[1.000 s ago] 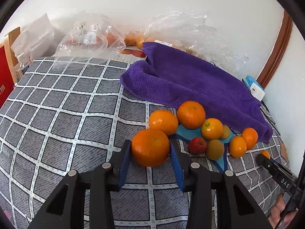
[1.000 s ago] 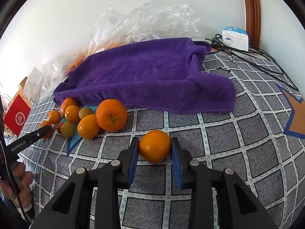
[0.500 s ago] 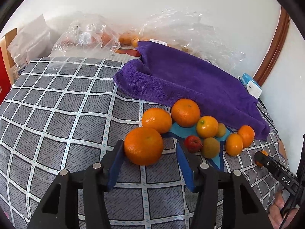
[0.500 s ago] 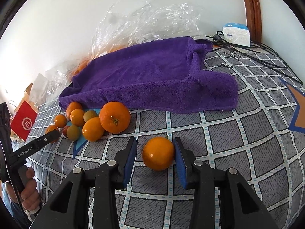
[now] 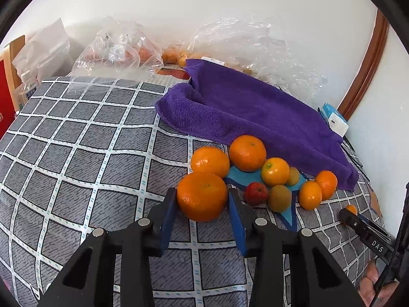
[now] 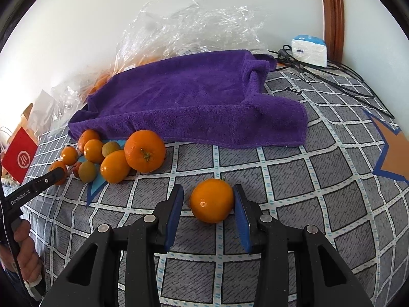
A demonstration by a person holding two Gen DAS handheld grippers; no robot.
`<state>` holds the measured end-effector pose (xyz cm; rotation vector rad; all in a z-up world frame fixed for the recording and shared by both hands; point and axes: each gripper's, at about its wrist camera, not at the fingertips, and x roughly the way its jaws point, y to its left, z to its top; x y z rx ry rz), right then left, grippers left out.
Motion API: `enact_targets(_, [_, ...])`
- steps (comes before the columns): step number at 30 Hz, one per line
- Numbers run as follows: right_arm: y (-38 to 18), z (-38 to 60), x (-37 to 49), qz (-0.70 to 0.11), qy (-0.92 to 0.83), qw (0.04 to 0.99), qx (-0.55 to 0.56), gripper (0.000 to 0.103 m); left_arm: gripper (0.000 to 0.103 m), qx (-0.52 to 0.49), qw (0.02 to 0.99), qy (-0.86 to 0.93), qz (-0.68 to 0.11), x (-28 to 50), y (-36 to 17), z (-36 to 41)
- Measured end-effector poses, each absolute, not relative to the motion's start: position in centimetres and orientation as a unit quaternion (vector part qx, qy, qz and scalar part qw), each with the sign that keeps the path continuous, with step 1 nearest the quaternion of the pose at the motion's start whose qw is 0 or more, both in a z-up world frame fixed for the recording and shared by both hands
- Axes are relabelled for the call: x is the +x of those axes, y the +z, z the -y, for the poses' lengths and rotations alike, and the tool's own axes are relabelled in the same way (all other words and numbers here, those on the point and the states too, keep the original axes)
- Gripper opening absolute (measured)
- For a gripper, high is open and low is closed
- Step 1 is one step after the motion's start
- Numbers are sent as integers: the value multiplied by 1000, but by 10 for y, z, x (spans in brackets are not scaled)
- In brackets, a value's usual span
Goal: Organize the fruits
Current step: 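Lift the held oranges with both grippers and carry them over the purple towel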
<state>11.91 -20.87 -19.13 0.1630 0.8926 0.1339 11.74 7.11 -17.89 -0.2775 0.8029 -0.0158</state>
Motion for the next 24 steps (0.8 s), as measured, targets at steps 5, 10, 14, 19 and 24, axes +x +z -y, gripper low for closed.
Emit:
enact_targets(5, [-191, 208, 111, -430, 54, 898, 71, 39, 37, -134, 913, -7, -385, 116, -177, -71])
enact_targets(10, [-190, 207, 112, -430, 45, 900, 62, 33, 37, -129, 918, -14, -376, 113, -174, -69])
enact_targets(14, [-185, 208, 109, -424, 42, 903, 58, 32, 37, -124, 921, -22, -367, 110, -171, -66])
enact_targets(19, [-169, 213, 104, -407, 40, 910, 64, 32, 37, -119, 922, -16, -367, 110, -169, -65])
enact_targets(24, [-151, 218, 104, -401, 36, 913, 66, 32, 37, -128, 915, -11, -383, 106, -163, -65])
